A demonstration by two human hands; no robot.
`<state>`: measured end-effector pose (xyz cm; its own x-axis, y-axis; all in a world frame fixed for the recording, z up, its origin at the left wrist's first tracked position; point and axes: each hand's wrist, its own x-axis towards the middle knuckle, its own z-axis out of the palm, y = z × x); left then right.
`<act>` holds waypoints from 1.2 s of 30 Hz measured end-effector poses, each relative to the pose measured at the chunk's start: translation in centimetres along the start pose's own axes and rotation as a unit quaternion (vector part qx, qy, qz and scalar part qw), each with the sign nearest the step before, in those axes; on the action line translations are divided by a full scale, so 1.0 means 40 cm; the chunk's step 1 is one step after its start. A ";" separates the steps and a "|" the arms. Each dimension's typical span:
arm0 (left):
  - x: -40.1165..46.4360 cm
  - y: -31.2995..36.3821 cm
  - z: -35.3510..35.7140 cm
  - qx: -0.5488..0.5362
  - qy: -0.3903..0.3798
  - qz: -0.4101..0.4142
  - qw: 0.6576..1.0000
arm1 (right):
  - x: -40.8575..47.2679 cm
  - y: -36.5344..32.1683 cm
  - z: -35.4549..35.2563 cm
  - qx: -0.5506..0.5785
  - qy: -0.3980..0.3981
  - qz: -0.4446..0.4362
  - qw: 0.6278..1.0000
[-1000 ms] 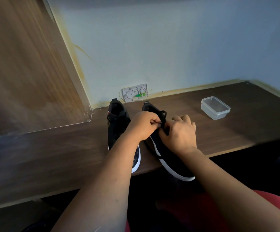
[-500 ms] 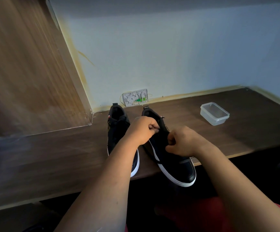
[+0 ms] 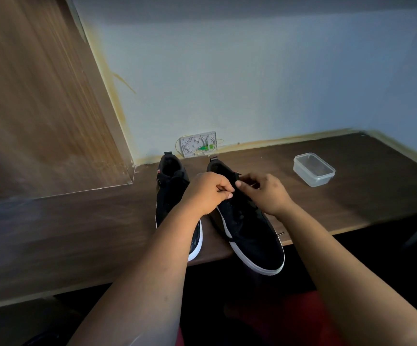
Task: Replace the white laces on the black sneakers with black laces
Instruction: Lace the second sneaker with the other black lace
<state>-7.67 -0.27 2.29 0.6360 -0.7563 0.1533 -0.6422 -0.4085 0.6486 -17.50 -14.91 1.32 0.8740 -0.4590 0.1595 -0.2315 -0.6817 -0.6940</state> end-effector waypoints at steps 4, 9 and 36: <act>0.002 -0.005 0.007 -0.006 0.003 0.001 1.000 | 0.020 0.003 0.013 0.051 -0.006 0.029 0.998; 0.007 0.008 0.009 -0.040 0.000 -0.076 0.996 | 0.023 0.006 0.017 0.139 0.023 0.050 0.989; -0.032 0.067 -0.067 0.033 0.078 0.028 0.996 | -0.061 -0.081 -0.140 0.413 -0.094 0.089 0.901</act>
<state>-9.08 0.98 5.83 0.6544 -0.6918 0.3054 -0.7016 -0.4049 0.5863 -21.26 -14.78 7.12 0.9292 -0.3622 -0.0736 -0.0455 0.0856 -0.9953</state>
